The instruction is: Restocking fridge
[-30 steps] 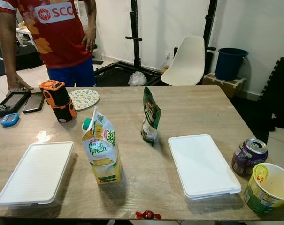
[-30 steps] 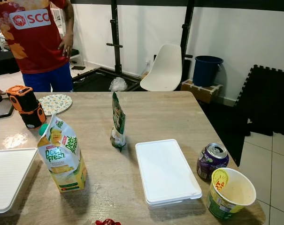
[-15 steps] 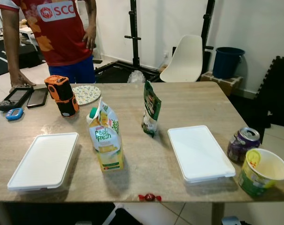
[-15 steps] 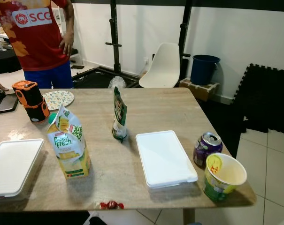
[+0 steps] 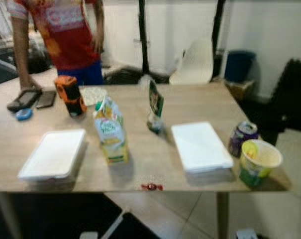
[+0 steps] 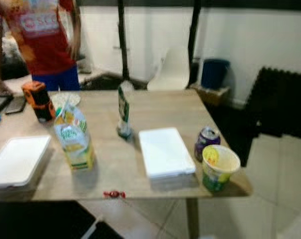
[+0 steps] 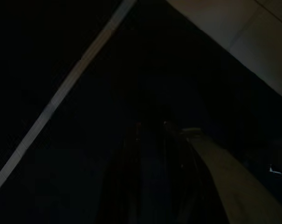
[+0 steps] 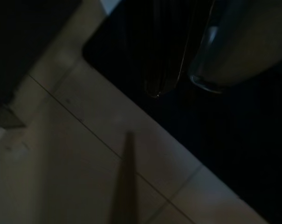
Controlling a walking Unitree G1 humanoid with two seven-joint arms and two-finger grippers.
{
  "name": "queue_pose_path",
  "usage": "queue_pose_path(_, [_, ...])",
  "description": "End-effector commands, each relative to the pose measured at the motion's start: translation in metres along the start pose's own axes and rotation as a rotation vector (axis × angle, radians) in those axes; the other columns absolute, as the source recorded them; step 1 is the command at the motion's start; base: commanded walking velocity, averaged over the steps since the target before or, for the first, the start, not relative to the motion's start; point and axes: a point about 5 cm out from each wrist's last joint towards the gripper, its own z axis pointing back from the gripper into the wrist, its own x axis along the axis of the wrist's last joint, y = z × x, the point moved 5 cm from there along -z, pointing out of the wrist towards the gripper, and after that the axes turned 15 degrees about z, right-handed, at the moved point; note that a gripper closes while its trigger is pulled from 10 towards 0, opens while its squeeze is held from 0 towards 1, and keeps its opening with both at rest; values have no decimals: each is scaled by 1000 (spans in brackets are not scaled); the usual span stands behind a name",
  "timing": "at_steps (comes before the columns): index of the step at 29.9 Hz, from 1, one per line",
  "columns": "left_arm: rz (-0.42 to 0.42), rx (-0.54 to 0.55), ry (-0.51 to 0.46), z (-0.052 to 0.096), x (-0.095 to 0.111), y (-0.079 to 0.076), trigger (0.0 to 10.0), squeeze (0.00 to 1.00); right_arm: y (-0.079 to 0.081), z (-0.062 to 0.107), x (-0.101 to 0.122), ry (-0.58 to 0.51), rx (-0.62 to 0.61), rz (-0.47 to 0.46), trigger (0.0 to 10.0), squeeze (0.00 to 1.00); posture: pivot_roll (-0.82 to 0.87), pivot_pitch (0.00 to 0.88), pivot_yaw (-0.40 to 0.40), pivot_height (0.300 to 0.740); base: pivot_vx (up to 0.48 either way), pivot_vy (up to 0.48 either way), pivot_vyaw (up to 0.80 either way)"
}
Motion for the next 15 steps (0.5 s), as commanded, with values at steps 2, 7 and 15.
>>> queue_pose_path(2, [0,12,12,1,-3,5,10000,0,2,0,0,-3,6,-1,10000,0,-80,127,21,740,0,0,0])
queue_pose_path(7, [0,12,12,1,-2,5,10000,0,-2,-2,13,-43,12,2,10000,0,-78,123,18,740,0,0,0])
queue_pose_path(15, [-15,21,10,1,-1,8,10000,0,-15,-4,60,-220,96,43,10000,0,-74,115,22,740,0,0,0])
